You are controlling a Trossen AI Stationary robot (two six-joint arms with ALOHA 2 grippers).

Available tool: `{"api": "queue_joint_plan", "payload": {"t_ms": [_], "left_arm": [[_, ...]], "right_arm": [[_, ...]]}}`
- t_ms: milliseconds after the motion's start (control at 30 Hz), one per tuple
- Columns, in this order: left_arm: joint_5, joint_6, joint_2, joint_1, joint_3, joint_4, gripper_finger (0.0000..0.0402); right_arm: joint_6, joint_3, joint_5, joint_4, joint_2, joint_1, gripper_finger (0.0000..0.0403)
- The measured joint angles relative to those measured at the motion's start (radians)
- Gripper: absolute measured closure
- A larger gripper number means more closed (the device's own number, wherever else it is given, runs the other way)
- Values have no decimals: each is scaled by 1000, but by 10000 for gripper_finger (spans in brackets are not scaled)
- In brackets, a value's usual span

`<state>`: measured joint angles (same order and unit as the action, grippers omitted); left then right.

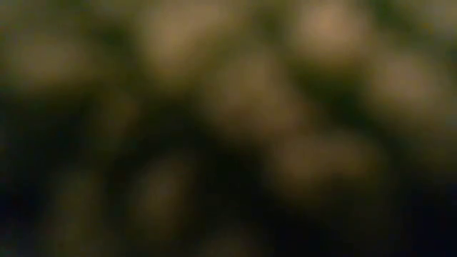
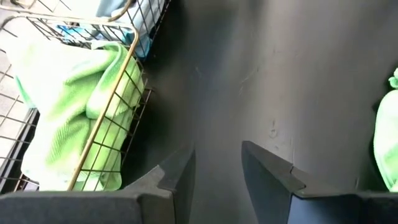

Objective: Sort microfiber towel by color & place in baskets
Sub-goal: Put the white microfiber cloth into the right wire basket

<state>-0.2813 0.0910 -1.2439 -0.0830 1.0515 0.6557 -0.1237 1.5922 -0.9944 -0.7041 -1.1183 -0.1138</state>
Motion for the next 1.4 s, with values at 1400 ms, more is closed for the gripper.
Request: {"api": "queue_joint_plan", "payload": {"t_ms": [1400], "left_arm": [[-52,0,26,1,0,-12,286]], "right_arm": [[-157,1,376,152,-236,-384,384]]}}
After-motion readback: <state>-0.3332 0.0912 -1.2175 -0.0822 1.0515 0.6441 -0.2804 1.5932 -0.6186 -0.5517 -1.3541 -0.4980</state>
